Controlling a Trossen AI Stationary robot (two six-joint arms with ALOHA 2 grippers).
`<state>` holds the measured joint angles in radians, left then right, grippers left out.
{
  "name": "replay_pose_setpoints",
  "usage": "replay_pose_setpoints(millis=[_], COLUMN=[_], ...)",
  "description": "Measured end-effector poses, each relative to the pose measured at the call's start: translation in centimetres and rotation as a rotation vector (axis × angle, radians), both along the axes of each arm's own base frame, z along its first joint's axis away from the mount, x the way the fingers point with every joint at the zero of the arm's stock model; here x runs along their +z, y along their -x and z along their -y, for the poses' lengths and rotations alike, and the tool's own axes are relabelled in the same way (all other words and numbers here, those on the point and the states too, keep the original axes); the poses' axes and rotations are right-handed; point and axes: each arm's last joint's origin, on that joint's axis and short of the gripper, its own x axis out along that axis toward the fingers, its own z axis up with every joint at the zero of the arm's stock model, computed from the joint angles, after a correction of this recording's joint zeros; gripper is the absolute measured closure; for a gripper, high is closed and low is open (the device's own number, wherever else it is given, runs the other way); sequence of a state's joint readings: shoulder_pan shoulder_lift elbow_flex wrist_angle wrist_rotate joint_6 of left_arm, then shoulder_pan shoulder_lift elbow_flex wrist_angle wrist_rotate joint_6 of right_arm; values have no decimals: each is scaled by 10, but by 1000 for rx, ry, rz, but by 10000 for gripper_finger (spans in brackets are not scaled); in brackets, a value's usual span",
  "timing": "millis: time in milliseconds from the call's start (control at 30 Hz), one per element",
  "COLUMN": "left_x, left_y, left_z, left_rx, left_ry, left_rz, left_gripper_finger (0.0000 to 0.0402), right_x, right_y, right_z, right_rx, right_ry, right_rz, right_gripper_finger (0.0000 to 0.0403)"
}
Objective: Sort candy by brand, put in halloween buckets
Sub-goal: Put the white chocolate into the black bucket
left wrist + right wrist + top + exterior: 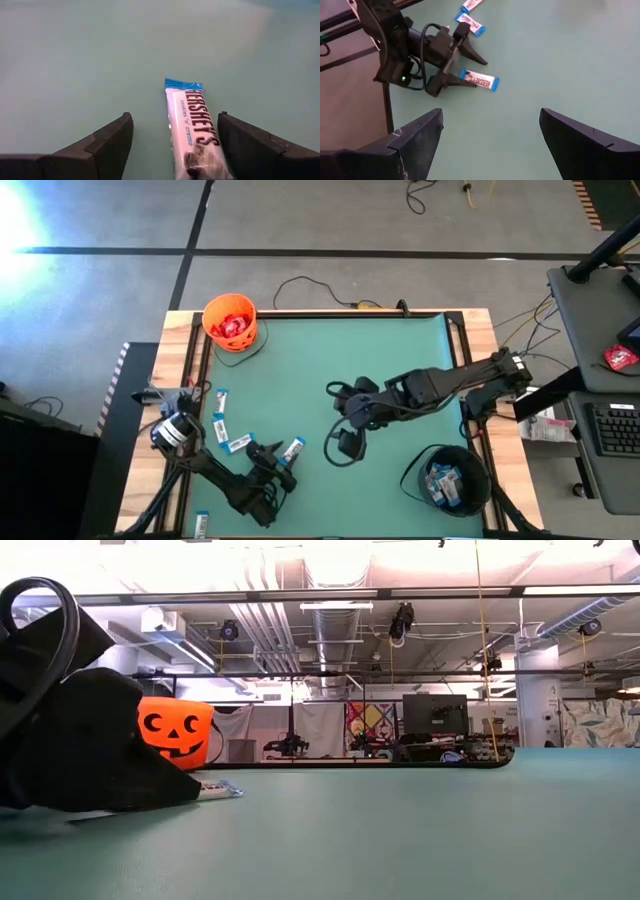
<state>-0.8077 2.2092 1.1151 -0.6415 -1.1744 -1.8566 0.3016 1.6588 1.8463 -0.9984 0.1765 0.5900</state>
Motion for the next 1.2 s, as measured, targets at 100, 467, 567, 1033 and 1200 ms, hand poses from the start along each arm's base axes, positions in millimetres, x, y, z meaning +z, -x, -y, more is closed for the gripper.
replay_pose_setpoints(millis=[100, 467, 567, 1033, 1200], left_x=[-6, -11, -10, -13, -4], left_y=[-2, -16, -21, -26, -26], left_z=[1, -1, -2, -6, -7], left_rx=[-21, -11, -26, -71, -70], left_ry=[-44, -15, -31, -79, -52], left_rz=[-27, -65, -90, -185, -211], left_gripper_finger=[127, 178, 206, 309, 309], right_x=[1, 3, 4, 5, 6], right_y=[-3, -6, -7, -9, -9], right_z=[-1, 5, 5, 4, 4], right_rx=[11, 26, 38, 58, 113], right_ry=[1, 22, 29, 42, 111], right_rz=[30, 54, 68, 97, 104], right_gripper_finger=[78, 78, 78, 78, 78])
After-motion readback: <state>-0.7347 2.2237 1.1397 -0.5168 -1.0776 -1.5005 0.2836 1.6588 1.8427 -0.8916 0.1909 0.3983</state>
